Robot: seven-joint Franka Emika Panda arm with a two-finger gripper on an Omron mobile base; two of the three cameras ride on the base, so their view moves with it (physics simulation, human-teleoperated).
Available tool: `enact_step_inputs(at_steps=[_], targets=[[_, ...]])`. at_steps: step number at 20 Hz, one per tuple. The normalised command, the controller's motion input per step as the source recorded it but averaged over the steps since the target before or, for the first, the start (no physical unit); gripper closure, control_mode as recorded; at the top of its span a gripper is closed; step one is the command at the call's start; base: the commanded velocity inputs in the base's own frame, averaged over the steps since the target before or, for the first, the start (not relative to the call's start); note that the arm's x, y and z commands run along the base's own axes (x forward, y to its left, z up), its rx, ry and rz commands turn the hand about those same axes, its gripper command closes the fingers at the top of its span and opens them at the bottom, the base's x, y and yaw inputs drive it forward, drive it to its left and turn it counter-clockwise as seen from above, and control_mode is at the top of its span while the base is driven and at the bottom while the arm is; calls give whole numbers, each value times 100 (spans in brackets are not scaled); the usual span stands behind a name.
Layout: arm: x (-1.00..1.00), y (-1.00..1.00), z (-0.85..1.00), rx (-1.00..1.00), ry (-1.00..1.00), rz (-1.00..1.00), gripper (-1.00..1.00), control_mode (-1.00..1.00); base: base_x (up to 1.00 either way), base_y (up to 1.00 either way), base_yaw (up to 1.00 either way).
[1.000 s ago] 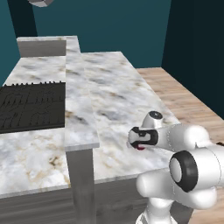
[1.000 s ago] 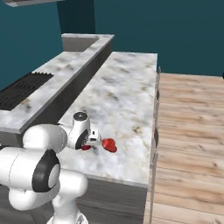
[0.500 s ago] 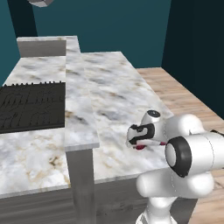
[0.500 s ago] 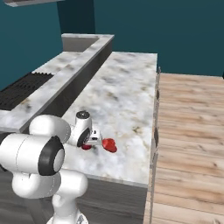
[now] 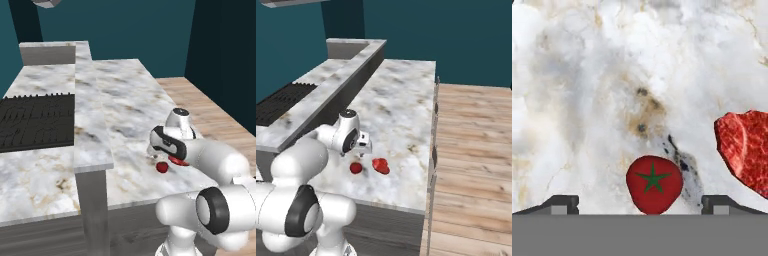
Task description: Open the fridge, remove the apple, tomato, and steak, and place them on any counter.
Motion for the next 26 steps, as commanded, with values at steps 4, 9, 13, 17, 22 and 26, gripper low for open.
enact_step_inputs(at_steps=[4, 9, 13, 17, 22, 26], targets=[[-41, 0, 100, -7, -3, 0, -100, -100, 0, 0, 0], [-63, 0, 100, -5, -7, 0, -100, -100, 0, 0, 0], [-60, -7, 100, 0, -11, 0, -100, -100, 0, 0, 0], [-74, -3, 100, 2, -23, 0, -100, -100, 0, 0, 0], [-63, 0, 100, 7, -17, 0, -100, -100, 0, 0, 0], [-67, 0, 87, 4, -18, 0, -100, -100, 0, 0, 0]])
